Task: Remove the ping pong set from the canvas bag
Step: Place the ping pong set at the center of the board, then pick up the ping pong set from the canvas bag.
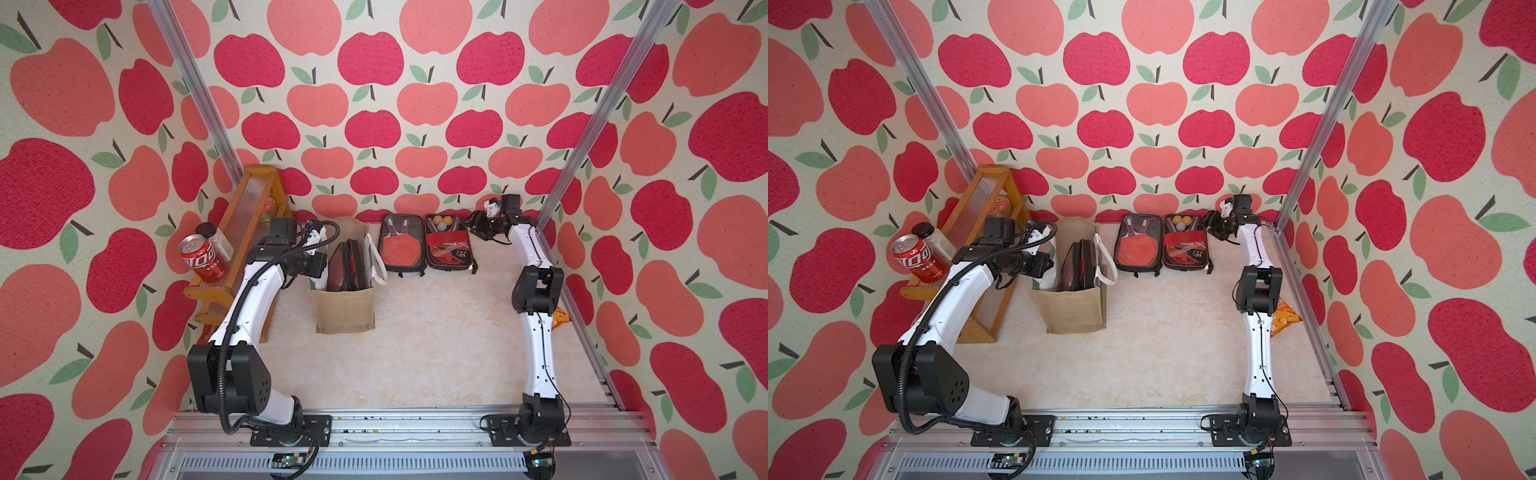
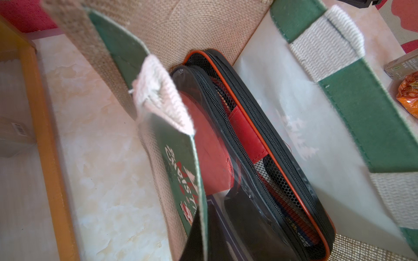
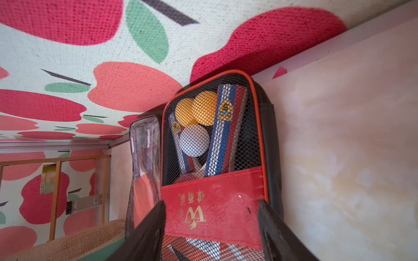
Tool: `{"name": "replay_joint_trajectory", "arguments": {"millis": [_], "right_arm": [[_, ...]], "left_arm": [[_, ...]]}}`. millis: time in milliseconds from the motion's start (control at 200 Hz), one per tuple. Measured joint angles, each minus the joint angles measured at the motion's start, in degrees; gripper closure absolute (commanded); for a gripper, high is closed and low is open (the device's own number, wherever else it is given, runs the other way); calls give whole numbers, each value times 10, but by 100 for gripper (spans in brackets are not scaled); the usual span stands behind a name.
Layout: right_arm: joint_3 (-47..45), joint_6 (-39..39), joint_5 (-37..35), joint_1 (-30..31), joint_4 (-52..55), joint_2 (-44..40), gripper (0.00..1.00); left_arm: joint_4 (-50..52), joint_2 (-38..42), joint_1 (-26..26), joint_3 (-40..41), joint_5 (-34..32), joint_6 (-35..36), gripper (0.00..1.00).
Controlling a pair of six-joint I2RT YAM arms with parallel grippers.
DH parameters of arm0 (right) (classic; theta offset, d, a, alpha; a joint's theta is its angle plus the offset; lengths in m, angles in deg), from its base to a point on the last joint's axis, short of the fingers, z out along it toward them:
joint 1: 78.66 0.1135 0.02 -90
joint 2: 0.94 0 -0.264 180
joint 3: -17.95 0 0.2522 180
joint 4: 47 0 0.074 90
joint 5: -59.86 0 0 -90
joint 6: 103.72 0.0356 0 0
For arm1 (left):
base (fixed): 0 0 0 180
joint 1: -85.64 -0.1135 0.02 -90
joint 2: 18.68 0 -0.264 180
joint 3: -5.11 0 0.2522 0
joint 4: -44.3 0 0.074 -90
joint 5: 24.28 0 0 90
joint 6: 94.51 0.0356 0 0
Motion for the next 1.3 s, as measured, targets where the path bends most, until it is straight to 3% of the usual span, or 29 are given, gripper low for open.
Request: {"name": "replay_joint_trajectory", "arguments": {"millis": [170,435,625,975,1196,1301], "right_arm": [[-30,-39,-54,37,44,-44,33],[-54,-81,-150,152,102,-162,28],[-45,-91,-179,225,129,-228,29],[-7,-86,-149,334,156,-257,41],[8,-57,-101,366,159,-257,54],[30,-52,-89,380,163,-256,56]], "left_arm": [[0,0,4,0,-1,0,100],[0,-5,12,-4,-1,0,91],[1,-14,24,-10,1,0,100],[6,-21,35,-22,11,-3,100],[10,-21,37,-23,21,-6,100],[10,-21,37,-23,21,-9,100]]}}
